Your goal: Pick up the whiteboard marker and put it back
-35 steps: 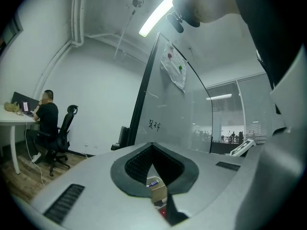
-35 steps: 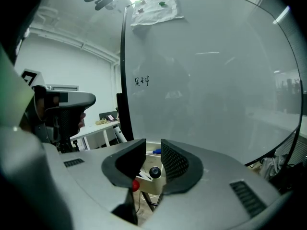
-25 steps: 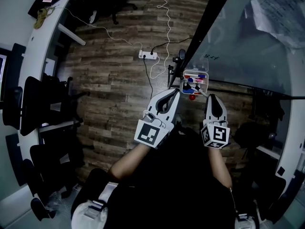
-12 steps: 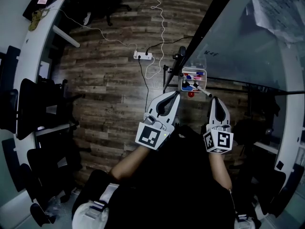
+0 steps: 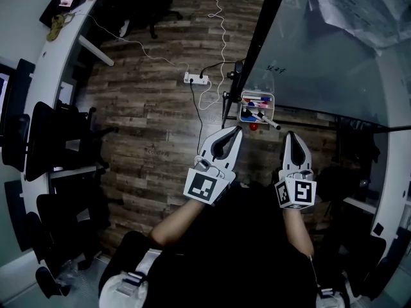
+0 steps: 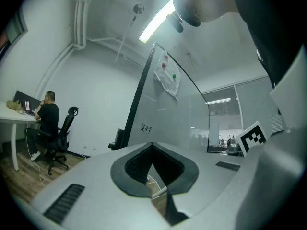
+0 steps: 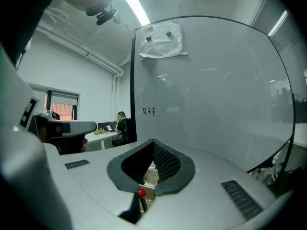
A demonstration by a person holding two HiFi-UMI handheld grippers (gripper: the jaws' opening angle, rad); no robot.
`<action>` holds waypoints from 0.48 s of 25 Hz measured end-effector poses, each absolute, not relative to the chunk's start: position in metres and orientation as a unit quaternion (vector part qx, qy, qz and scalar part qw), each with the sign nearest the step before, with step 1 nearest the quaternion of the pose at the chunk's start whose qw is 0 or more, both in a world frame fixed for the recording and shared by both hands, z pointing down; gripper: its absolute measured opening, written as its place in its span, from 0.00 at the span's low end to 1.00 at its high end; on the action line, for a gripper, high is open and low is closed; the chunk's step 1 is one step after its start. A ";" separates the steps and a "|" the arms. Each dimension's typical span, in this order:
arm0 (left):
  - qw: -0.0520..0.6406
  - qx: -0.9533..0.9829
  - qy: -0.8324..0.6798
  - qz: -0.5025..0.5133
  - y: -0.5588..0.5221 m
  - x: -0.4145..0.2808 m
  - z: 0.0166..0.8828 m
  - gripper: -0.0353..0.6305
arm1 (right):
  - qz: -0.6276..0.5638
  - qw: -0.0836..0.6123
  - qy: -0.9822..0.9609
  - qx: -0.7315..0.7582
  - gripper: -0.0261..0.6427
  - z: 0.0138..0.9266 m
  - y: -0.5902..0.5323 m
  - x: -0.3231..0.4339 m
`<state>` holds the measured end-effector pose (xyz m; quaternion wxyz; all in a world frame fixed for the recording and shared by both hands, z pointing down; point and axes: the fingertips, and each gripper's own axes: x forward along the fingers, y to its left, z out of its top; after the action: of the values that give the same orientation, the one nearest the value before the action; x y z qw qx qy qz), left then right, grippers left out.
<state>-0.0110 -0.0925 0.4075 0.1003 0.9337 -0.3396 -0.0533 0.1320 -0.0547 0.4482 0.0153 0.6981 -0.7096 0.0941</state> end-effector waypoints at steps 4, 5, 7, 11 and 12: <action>0.094 0.927 -0.361 -0.040 -0.086 -0.002 0.410 0.06 | 0.098 0.007 -0.713 0.695 0.06 0.442 -0.043 0.143; 0.091 0.925 -0.368 -0.036 -0.083 -0.001 0.409 0.06 | 0.099 0.006 -0.715 0.692 0.06 0.441 -0.039 0.145; 0.087 0.921 -0.379 -0.035 -0.077 0.004 0.407 0.06 | 0.100 0.004 -0.721 0.686 0.06 0.438 -0.033 0.148; 0.081 0.916 -0.392 -0.031 -0.065 0.014 0.408 0.06 | 0.101 -0.003 -0.735 0.671 0.06 0.439 -0.023 0.150; 0.079 0.916 -0.393 -0.031 -0.062 0.016 0.409 0.06 | 0.103 -0.006 -0.738 0.667 0.06 0.441 -0.020 0.150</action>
<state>0.0156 -0.0617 0.4088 0.0785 0.9157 -0.3928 -0.0313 0.1496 -0.0202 0.4407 -0.0060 0.6673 -0.7376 0.1029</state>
